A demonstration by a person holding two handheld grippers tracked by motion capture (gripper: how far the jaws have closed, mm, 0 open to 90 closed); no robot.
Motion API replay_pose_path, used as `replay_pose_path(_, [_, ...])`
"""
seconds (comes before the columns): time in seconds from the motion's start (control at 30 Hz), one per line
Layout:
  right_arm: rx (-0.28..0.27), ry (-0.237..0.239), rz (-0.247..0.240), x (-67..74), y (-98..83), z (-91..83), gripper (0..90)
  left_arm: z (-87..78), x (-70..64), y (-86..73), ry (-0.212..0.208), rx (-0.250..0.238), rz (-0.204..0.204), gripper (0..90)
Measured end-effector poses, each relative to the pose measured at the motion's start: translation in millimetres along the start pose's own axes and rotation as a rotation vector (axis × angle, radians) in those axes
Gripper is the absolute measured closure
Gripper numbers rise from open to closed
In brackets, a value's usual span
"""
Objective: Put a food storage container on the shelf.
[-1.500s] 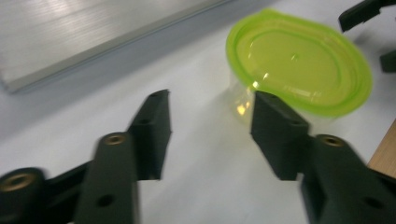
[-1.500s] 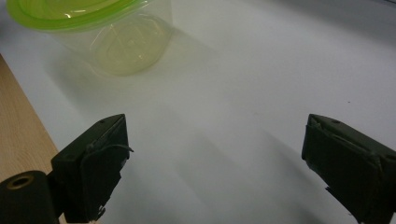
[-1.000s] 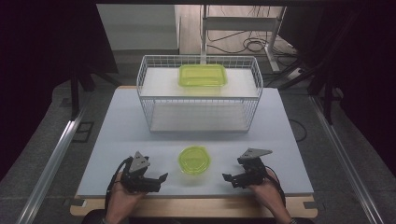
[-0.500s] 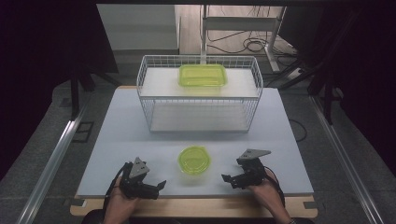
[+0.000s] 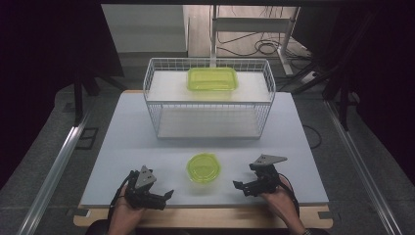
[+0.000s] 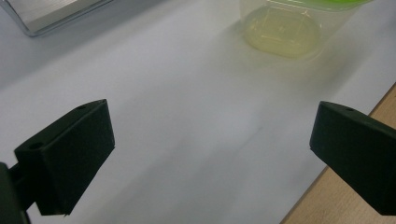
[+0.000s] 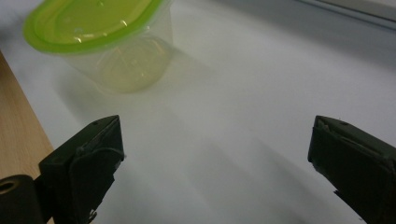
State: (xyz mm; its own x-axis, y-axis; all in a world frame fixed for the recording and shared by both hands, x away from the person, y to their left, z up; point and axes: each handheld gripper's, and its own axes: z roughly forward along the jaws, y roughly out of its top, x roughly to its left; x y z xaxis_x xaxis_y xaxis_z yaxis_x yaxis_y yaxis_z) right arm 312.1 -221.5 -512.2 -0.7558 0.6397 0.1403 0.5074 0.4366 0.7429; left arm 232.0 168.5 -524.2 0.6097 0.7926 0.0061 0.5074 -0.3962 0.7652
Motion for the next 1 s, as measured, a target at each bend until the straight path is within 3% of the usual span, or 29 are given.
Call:
replay_pose_path(0.3, [-0.064,0.056,0.07,-2.0,14.8,-5.1,3.9,-3.8,-2.3,-2.7,0.008,-0.003,0.009,0.0])
replay_pose_path(0.7, [-0.068,0.118,0.153,-4.9,38.4,1.7,4.7,-2.4,-3.4,-2.8,0.009,0.007,0.017,0.0])
replay_pose_path(1.0, [-0.032,0.216,0.187,-5.9,61.6,14.4,23.8,-2.1,-3.9,-2.8,0.005,0.012,0.02,0.1])
